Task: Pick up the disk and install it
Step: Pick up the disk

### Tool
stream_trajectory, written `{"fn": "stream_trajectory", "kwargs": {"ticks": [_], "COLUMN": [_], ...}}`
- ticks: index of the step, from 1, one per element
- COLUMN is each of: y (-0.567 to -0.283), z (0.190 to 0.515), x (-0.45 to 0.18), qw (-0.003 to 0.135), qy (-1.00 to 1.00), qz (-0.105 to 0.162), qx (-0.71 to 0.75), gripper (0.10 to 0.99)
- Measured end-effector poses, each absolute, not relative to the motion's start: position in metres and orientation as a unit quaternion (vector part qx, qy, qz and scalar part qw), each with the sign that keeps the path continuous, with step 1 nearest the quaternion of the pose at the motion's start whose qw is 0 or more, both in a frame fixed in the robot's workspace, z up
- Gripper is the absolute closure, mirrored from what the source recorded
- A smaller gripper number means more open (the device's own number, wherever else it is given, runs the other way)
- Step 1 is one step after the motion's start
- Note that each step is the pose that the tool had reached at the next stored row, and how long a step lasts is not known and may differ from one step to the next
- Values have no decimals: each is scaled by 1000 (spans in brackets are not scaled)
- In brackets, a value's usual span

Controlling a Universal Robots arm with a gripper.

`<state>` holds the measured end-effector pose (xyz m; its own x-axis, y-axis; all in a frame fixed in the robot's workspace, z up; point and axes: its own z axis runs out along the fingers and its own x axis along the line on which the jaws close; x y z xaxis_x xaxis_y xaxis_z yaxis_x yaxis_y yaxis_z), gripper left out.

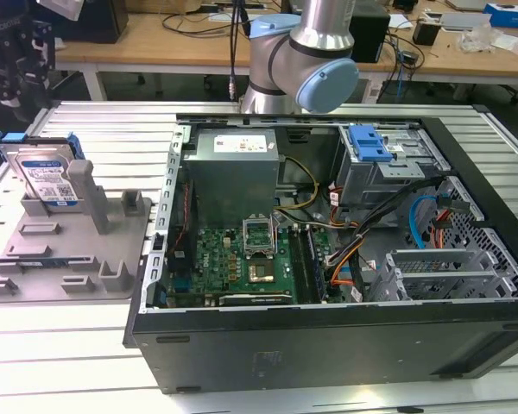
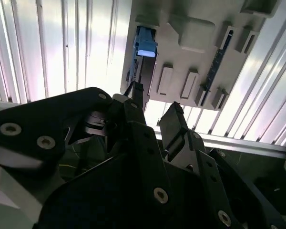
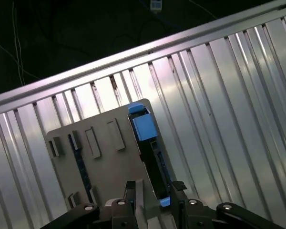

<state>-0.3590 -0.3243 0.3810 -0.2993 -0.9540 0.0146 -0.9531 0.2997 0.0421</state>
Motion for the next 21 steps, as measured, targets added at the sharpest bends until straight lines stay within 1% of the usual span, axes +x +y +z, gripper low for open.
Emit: {"fn": "stream_trajectory", "kwargs": {"ticks": [4,21], "y": [-324,-322], "z": [381,381], "x": [-359,-362], "qw": [19,19], "qy": [-764,-743], "qz": [-11,-11], "qx": [645,669], "gripper": [667,667]}}
